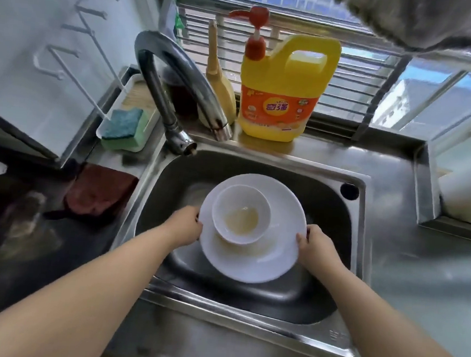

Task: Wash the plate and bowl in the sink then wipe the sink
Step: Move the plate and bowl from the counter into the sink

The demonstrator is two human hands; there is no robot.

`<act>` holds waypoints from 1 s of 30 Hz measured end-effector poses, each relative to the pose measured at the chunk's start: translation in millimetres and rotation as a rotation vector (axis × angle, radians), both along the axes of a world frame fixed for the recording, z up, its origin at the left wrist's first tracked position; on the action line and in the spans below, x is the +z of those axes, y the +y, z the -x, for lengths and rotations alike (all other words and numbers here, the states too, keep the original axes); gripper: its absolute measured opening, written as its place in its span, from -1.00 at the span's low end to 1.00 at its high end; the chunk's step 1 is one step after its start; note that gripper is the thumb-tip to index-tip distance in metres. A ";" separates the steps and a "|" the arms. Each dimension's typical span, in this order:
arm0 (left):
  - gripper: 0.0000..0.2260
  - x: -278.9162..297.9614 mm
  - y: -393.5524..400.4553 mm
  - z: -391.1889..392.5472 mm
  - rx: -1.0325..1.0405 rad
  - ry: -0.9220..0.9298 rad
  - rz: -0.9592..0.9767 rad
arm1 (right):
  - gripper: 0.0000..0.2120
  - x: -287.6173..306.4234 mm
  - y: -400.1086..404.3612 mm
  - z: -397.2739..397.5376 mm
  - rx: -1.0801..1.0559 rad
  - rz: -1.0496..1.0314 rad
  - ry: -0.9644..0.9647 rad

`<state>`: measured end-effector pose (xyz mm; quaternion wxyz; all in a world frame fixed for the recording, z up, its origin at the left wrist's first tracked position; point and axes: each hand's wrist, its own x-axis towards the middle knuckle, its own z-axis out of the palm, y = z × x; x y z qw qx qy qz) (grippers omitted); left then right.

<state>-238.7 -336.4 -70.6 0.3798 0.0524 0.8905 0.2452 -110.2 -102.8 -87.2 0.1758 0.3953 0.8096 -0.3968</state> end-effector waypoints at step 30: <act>-0.83 -111.7 -3.3 41.1 -0.190 -0.087 0.197 | -0.74 -96.1 -26.3 24.0 0.019 -0.031 -0.313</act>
